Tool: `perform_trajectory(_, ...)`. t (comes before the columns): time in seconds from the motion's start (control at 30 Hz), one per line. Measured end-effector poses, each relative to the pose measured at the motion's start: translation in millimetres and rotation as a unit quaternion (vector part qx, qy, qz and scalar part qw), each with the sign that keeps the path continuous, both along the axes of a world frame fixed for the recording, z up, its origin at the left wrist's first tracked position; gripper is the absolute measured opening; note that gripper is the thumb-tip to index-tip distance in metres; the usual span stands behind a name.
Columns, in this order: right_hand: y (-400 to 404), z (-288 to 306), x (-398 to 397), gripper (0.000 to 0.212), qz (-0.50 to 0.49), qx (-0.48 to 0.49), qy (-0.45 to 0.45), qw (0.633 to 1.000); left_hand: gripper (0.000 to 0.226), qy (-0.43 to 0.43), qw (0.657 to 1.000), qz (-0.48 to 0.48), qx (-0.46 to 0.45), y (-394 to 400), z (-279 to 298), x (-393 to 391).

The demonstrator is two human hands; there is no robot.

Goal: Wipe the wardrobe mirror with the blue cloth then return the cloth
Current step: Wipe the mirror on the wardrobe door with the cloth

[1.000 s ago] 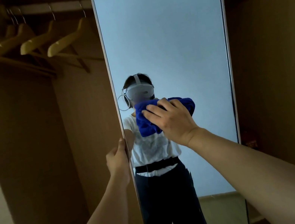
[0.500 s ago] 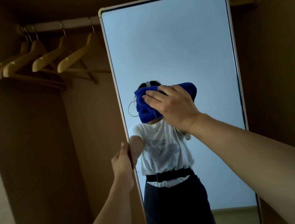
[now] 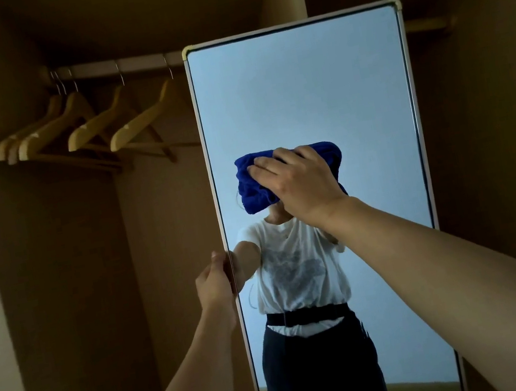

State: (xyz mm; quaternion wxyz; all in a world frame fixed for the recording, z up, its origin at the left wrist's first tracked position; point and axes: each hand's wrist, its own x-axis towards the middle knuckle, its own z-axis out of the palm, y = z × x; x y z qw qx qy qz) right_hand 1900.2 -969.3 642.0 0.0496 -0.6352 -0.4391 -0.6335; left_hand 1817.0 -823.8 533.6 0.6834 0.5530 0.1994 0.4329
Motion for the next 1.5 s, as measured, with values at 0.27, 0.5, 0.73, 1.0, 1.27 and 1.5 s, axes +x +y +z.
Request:
perform_trajectory(0.27, -1, 31, -3, 0.048, 0.014, 0.044, -0.022, 0.999, 0.040, 0.024, 0.999, -0.015, 0.020, 4, 4, 8)
perform_trajectory(0.5, 6, 55, -3, 0.051, 0.020, 0.074, -0.018, 0.997, 0.041, 0.020, 0.999, -0.010, 0.025, -2, 1, 8)
perform_trajectory(0.73, 6, 83, -10, 0.047, 0.003, 0.084, 0.018, 0.996, 0.039, 0.020, 0.999, 0.028, 0.041, -1, 0, 9)
perform_trajectory(1.0, 5, 121, -21, 0.052, -0.020, 0.101, 0.065, 0.993, 0.037, 0.054, 0.996, 0.044, 0.057, 5, -6, 10)
perform_trajectory(1.27, 6, 135, -26, 0.047, -0.025, 0.115, 0.078, 0.990, 0.058, 0.040, 0.997, 0.038, 0.059, 1, -10, 10)
perform_trajectory(1.5, 8, 153, -31, 0.045, -0.023, 0.131, 0.097, 0.986, 0.047, 0.041, 0.994, 0.073, 0.074, -4, -7, 8)
